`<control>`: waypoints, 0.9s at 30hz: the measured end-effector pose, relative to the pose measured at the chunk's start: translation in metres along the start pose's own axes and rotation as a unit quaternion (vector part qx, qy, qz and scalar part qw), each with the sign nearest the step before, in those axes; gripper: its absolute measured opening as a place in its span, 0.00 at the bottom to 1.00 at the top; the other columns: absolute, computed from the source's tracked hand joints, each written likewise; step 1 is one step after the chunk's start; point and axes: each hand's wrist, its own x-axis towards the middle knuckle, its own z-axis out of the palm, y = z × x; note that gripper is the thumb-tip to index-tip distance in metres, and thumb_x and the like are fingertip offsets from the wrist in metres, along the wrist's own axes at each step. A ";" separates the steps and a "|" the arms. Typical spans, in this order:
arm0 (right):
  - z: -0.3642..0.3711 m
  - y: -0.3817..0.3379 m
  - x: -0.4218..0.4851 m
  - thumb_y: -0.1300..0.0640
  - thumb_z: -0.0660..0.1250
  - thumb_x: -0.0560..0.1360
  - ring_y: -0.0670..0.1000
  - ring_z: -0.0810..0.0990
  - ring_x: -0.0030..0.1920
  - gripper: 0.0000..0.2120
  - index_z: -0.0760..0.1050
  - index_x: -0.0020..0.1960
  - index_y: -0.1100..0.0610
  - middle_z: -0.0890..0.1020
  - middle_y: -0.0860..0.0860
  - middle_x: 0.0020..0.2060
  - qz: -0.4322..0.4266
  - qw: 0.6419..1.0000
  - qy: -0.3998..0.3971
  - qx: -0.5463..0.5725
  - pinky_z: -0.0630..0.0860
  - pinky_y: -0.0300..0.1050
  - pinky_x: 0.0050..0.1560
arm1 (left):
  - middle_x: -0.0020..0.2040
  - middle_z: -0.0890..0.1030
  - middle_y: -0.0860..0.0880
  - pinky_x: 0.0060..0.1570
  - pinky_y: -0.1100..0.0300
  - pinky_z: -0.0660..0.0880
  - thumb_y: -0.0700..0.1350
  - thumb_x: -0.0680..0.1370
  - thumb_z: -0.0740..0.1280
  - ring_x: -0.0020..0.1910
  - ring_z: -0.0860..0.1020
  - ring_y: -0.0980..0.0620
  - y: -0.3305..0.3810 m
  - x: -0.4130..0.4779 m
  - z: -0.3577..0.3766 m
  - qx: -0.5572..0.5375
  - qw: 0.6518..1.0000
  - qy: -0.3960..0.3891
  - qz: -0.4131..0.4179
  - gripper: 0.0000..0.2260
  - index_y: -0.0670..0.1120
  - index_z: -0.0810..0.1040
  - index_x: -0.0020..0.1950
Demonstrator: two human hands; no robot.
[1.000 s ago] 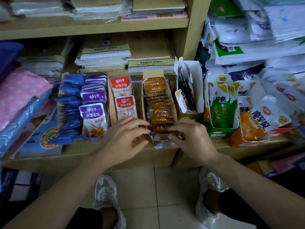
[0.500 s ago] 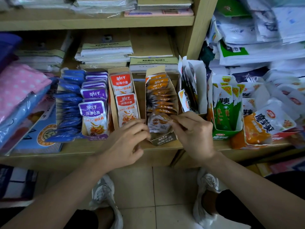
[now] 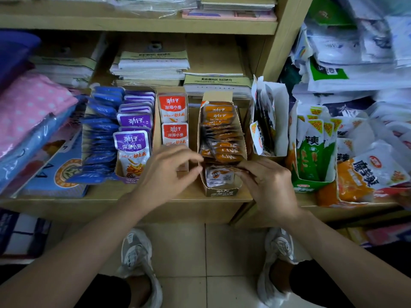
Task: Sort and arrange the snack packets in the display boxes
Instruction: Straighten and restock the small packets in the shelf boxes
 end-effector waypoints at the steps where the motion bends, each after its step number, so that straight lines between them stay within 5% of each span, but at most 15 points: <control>1: 0.000 0.000 -0.001 0.62 0.76 0.73 0.54 0.84 0.43 0.08 0.84 0.51 0.62 0.86 0.54 0.43 0.003 1.000 -0.002 -0.001 0.82 0.49 0.44 | 0.51 0.83 0.51 0.52 0.48 0.78 0.53 0.77 0.69 0.51 0.80 0.54 -0.002 0.007 0.000 0.029 0.999 0.013 -0.011 0.14 0.47 0.84 0.56; 4: 0.001 -0.001 -0.001 0.62 0.77 0.73 0.53 0.85 0.43 0.08 0.84 0.52 0.62 0.86 0.54 0.43 -0.003 1.000 -0.004 -0.014 0.82 0.47 0.44 | 0.55 0.79 0.52 0.53 0.51 0.73 0.61 0.72 0.69 0.57 0.73 0.50 -0.007 0.026 0.000 0.112 0.993 -0.015 -0.026 0.21 0.51 0.84 0.59; 9: -0.001 -0.003 -0.002 0.61 0.76 0.74 0.51 0.85 0.45 0.08 0.83 0.52 0.62 0.86 0.54 0.45 -0.009 1.000 -0.014 -0.009 0.81 0.44 0.47 | 0.54 0.75 0.52 0.52 0.48 0.71 0.55 0.69 0.78 0.57 0.68 0.47 -0.004 0.047 0.004 0.185 0.981 -0.055 -0.020 0.14 0.55 0.87 0.52; 14: -0.005 0.007 0.002 0.65 0.78 0.70 0.52 0.83 0.48 0.14 0.84 0.55 0.60 0.86 0.52 0.48 -0.039 0.995 -0.092 0.028 0.80 0.46 0.50 | 0.49 0.82 0.55 0.50 0.49 0.71 0.48 0.73 0.76 0.54 0.74 0.47 -0.015 0.058 0.006 0.123 0.991 -0.013 0.046 0.04 0.52 0.88 0.48; 21: -0.017 0.011 0.008 0.62 0.79 0.70 0.50 0.82 0.47 0.15 0.84 0.56 0.56 0.85 0.50 0.45 -0.051 0.984 -0.161 0.060 0.81 0.50 0.47 | 0.40 0.84 0.54 0.40 0.50 0.77 0.55 0.76 0.72 0.45 0.79 0.53 -0.011 0.066 0.004 0.080 0.996 0.024 0.016 0.09 0.51 0.87 0.45; 27: -0.015 0.006 0.005 0.62 0.77 0.72 0.52 0.84 0.43 0.10 0.84 0.52 0.59 0.86 0.52 0.44 -0.083 0.989 -0.125 0.008 0.80 0.46 0.46 | 0.40 0.84 0.56 0.35 0.51 0.76 0.57 0.76 0.73 0.45 0.77 0.55 -0.002 0.058 0.008 0.111 0.993 -0.020 0.036 0.09 0.53 0.86 0.46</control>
